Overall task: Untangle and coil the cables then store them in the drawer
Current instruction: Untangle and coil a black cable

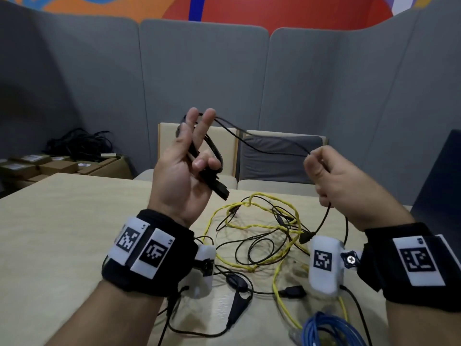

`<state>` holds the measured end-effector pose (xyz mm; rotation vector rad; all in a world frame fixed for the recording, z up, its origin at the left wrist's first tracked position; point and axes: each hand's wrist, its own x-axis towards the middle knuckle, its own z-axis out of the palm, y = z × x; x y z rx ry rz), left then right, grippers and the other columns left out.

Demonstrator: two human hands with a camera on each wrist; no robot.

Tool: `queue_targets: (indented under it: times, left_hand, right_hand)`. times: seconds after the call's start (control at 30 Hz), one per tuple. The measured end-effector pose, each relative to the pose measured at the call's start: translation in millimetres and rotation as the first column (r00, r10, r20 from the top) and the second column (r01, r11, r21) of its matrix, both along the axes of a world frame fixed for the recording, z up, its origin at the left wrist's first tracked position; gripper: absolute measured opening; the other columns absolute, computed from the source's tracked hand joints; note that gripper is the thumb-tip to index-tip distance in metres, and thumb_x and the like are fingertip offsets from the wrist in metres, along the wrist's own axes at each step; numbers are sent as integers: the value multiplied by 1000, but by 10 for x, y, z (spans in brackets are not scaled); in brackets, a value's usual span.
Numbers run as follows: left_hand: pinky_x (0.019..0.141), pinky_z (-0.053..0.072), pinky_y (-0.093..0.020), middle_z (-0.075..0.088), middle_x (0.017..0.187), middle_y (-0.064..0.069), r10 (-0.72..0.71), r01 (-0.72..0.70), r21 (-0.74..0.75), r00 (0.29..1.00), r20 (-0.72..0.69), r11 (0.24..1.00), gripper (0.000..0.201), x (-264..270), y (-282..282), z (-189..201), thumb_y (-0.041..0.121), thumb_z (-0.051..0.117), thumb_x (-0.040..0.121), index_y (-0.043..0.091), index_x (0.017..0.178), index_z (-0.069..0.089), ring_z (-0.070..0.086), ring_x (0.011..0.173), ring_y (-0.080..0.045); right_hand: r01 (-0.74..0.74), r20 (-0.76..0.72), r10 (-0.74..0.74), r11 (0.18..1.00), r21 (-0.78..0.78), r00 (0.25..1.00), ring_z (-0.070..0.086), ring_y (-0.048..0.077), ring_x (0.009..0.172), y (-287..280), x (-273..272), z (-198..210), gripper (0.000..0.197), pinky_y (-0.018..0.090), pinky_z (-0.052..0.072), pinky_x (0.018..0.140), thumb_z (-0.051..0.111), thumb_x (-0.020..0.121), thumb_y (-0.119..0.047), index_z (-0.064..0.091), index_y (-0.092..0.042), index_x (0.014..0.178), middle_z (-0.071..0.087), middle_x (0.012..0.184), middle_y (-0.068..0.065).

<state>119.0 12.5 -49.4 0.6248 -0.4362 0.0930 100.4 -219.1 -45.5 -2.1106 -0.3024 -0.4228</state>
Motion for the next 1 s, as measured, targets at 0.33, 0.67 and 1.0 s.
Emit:
queue_targets:
  times: [0.33, 0.67, 1.0]
  left_hand:
    - [41, 31, -14, 51, 64, 3, 99, -90, 173, 994, -45, 981, 25, -10, -169, -37, 17, 31, 105, 11, 97, 54, 28, 37, -2]
    - [41, 35, -16, 72, 100, -15, 55, -33, 157, 989, -138, 987, 26, -65, -272, -70, 28, 31, 105, 14, 86, 42, 26, 37, -4]
    - [40, 31, -18, 59, 70, -2, 113, -189, 593, 980, 164, 783, 24, -146, -443, -240, 11, 58, 94, 21, 77, 46, 36, 43, -2]
  right_hand:
    - [-343, -19, 410, 786, 513, 912, 31, 10, 55, 121, -30, 43, 63, 24, 34, 50, 46, 71, -79, 56, -18, 85, 34, 67, -6]
    - [41, 120, -57, 990, 133, 991, 44, 22, 52, 170, 53, -29, 41, 37, 41, 54, 58, 96, -31, 41, -20, 61, 40, 49, -3]
    - [-311, -47, 310, 950, -9, 949, 42, 17, 58, 201, -57, 13, 26, 32, 35, 60, 55, 89, -38, 67, -23, 71, 44, 55, 0]
